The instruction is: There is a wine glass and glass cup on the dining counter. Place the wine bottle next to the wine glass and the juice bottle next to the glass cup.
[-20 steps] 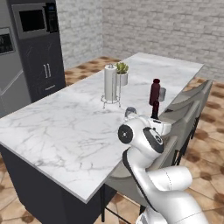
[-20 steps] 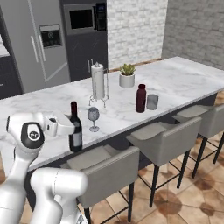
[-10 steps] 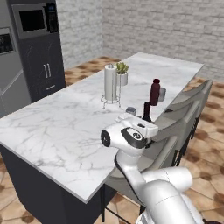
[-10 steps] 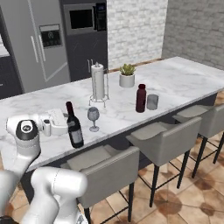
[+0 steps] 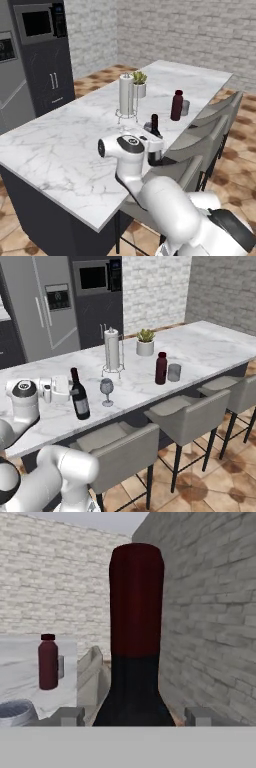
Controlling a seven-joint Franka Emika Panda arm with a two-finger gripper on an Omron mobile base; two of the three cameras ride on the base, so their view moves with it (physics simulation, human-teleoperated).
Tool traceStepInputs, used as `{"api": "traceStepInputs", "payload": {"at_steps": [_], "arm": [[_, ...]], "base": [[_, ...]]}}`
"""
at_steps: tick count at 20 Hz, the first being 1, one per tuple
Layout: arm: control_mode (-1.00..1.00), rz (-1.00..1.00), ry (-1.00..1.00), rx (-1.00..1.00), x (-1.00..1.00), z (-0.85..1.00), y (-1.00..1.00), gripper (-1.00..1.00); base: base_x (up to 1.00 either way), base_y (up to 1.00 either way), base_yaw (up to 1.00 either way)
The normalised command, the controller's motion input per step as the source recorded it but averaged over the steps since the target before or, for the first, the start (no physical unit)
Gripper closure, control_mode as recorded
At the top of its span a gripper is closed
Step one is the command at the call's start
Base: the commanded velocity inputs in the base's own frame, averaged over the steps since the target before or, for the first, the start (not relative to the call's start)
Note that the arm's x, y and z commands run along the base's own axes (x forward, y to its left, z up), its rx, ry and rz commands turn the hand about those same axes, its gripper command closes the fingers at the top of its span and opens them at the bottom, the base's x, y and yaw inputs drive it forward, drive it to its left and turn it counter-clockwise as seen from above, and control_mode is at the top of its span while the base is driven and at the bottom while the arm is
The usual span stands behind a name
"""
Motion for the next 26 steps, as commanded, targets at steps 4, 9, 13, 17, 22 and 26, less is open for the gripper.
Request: {"api": "traceStepInputs", "payload": {"at_steps": [4, 9, 13, 17, 22, 26], "arm": [[-1.00, 0.00, 0.04, 0.02, 0.22, 0.00, 0.02, 1.00], [-1.00, 0.05, 0.02, 0.03, 0.23, 0.00, 0.00, 1.00], [-1.00, 0.12, 0.00, 0.00, 0.31, -0.02, -0.05, 1.00], [-1.00, 0.15, 0.00, 0.00, 0.28, -0.10, -0.12, 1.00], [-1.00, 0.17, 0.00, 0.01, 0.25, -0.20, -0.18, 1.00], [-1.00, 0.18, 0.00, 0.10, 0.14, -0.26, -0.15, 1.00]], "base": [[0.00, 0.00, 0.00], [0.00, 0.00, 0.00], [0.00, 0.00, 0.00], [0.00, 0.00, 0.00], [0.00, 0.00, 0.00], [0.00, 0.00, 0.00]]}}
